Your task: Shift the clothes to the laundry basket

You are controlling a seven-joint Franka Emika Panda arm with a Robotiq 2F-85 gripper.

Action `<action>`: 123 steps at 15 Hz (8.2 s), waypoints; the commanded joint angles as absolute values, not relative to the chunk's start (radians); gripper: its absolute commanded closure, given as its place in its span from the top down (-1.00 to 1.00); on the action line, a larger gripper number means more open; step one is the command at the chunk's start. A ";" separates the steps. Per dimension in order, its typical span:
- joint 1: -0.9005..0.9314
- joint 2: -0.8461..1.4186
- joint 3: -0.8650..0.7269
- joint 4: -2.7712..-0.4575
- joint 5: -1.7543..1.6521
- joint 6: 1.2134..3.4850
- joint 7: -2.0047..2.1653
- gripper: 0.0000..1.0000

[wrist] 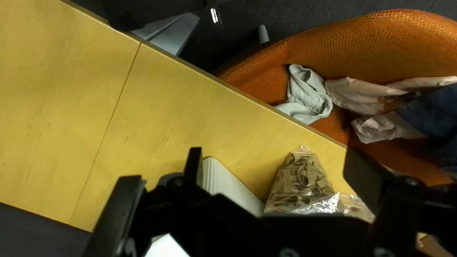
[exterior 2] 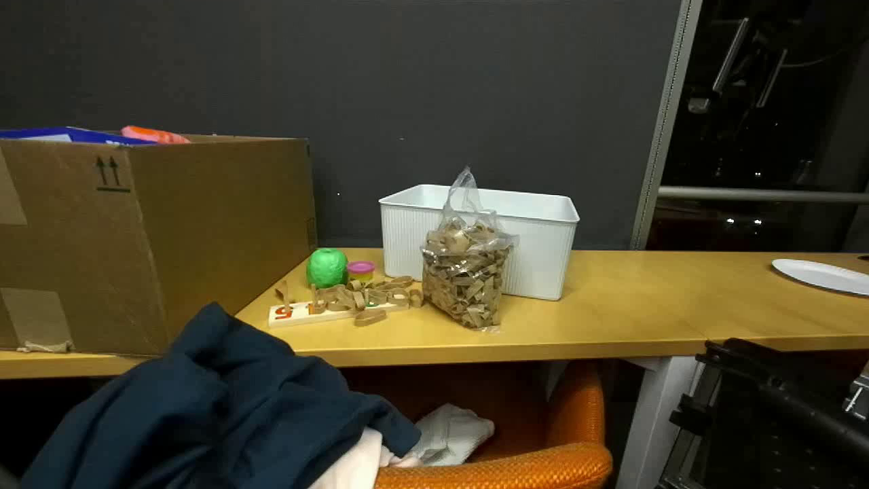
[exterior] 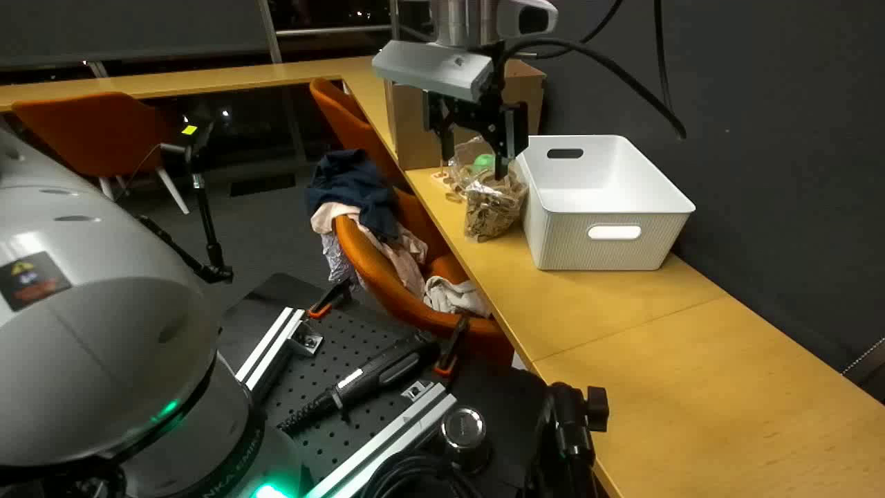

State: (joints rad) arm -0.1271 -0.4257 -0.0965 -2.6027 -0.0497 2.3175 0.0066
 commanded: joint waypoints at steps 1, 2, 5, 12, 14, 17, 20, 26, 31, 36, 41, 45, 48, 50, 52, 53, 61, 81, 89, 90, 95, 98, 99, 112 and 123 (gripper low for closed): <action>-0.127 -0.426 -0.096 -2.601 -0.049 2.315 0.006 1.00; -0.127 -0.426 -0.096 -2.601 -0.049 2.315 0.006 1.00; -0.127 -0.426 -0.096 -2.601 -0.049 2.315 0.006 1.00; -0.049 -0.297 -0.047 -2.489 -0.014 2.348 0.003 1.00; 0.006 -0.220 -0.012 -2.403 0.014 2.353 0.001 1.00; 0.060 -0.071 0.032 -2.247 0.052 2.363 0.012 1.00; 0.081 0.107 0.050 -2.077 0.153 2.387 0.019 1.00; 0.075 0.434 0.145 -1.789 0.390 2.363 -0.019 1.00; 0.048 0.666 0.217 -1.541 0.444 2.184 -0.070 1.00; 0.029 0.882 0.251 -1.278 0.463 1.950 -0.093 1.00; 0.084 0.988 0.229 -1.136 0.439 1.793 0.044 1.00; 0.072 0.966 0.233 -1.198 0.442 1.839 -0.013 1.00; 0.068 0.966 0.232 -1.198 0.442 1.839 -0.014 1.00; 0.078 0.885 0.218 -1.300 0.463 1.858 0.099 1.00; 0.073 0.787 0.214 -1.435 0.484 1.873 0.182 1.00; 0.080 0.760 0.206 -1.471 0.489 1.871 0.240 1.00; 0.137 0.619 0.154 -1.746 0.545 2.013 0.487 1.00; 0.228 0.785 0.163 -1.691 0.530 2.442 0.577 0.71; 0.245 0.783 0.215 -1.725 0.567 2.540 0.542 -0.59; 0.241 0.770 0.219 -1.745 0.573 2.556 0.533 -0.72; 0.262 0.606 0.217 -1.910 0.558 2.628 0.550 -0.95; 0.299 0.484 0.192 -2.006 0.525 2.642 0.608 -0.91; 0.306 0.443 0.180 -2.033 0.509 2.636 0.631 -0.91; 0.148 -0.113 -0.020 -2.238 -0.078 2.358 1.076 -0.91; -0.148 -0.248 -0.051 -2.051 -0.218 2.134 0.826 -0.91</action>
State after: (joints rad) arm -0.1257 -0.2938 -0.0359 -2.1528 -0.1961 2.1584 0.9356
